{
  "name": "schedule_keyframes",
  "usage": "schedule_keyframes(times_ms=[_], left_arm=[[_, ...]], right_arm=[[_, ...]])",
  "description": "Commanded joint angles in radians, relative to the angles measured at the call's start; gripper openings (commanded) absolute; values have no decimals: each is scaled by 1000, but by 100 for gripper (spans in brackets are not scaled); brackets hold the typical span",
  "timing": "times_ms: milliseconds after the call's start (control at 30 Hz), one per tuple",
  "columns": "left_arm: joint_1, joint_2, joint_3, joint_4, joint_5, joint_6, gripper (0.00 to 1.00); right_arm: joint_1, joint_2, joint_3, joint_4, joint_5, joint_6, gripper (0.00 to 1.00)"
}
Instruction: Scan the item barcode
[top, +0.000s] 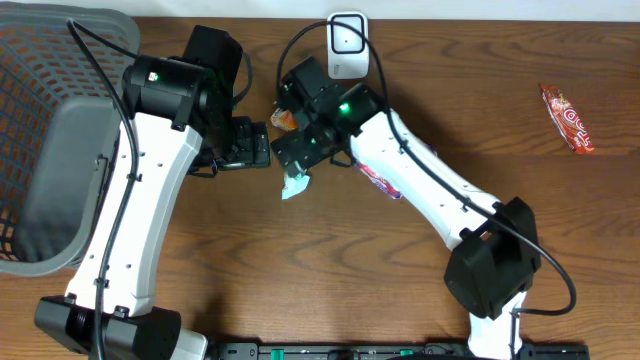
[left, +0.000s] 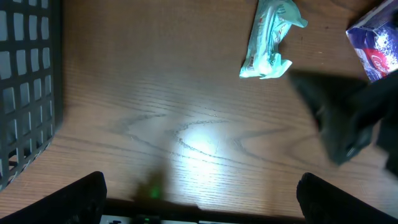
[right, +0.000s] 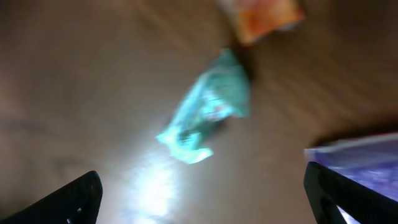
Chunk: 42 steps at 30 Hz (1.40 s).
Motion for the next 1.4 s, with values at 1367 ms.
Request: schedule_keyframes(times_ms=[1367], left_arm=[[0, 6, 6, -2, -6, -1, 98]], right_arm=[[-181, -14, -212, -174, 293, -9, 99]])
